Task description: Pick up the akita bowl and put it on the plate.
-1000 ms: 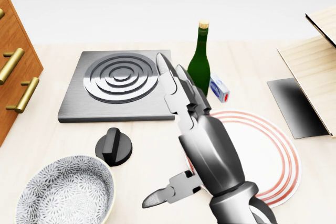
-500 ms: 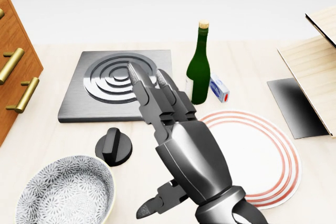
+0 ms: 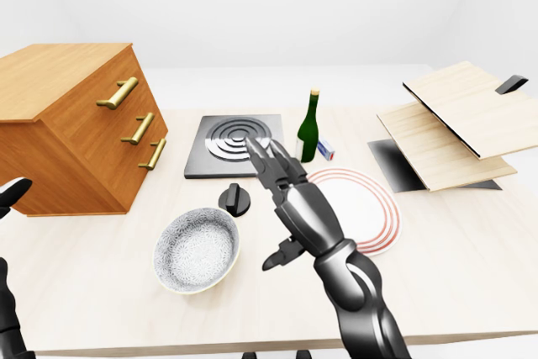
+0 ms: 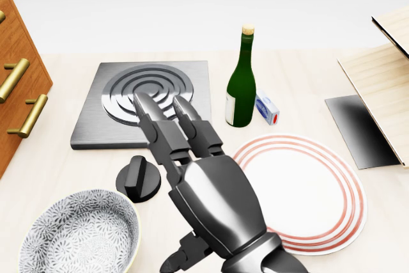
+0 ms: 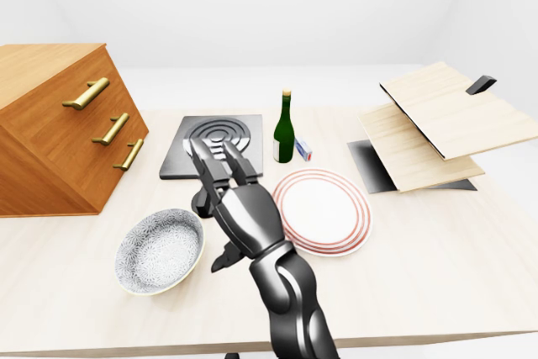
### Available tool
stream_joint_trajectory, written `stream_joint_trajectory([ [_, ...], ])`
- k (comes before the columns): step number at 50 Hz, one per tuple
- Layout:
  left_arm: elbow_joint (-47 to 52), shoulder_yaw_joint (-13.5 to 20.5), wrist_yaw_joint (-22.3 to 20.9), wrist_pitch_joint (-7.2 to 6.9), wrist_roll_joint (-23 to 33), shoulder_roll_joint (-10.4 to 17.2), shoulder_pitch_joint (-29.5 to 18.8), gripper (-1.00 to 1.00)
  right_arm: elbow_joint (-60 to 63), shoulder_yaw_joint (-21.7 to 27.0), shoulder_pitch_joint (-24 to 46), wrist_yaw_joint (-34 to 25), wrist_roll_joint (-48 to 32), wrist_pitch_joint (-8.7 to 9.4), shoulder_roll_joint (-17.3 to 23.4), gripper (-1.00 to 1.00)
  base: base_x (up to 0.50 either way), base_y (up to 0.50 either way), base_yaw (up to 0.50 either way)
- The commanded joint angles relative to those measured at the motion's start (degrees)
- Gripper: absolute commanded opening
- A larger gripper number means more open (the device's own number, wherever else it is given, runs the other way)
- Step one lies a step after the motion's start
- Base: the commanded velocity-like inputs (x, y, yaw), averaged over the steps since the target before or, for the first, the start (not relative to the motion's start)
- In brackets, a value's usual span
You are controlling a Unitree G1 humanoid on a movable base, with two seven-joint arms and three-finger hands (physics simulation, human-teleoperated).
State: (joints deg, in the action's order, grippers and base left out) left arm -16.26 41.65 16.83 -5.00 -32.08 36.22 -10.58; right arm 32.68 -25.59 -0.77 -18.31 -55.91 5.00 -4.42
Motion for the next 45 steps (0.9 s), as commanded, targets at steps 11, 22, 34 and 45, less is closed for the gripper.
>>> stream_joint_trajectory([
  [11,-0.81,-0.29,-0.22,0.0,0.11,-0.06,-0.16,1.0,-0.82,-4.29,-0.78,-1.07,-5.31,0.0,-1.11,1.0,0.0,0.0,0.0],
  [22,-0.53,-0.24,-0.19,0.0,0.01,0.07,-0.12,1.0,-1.76,-6.44,-1.24,-1.26,-9.41,0.0,-1.46,1.0,0.0,0.0,0.0],
  [34,-0.49,-0.28,-0.15,0.0,-0.03,0.05,-0.06,1.0,-2.74,-7.82,-1.75,-1.23,-12.21,0.0,-1.62,1.0,0.0,0.0,0.0],
  [45,-0.75,-0.21,-0.35,0.0,0.0,-0.01,-0.03,1.0,-2.85,-9.31,-2.22,-1.72,-15.24,0.0,-1.82,1.0,0.0,0.0,0.0],
])
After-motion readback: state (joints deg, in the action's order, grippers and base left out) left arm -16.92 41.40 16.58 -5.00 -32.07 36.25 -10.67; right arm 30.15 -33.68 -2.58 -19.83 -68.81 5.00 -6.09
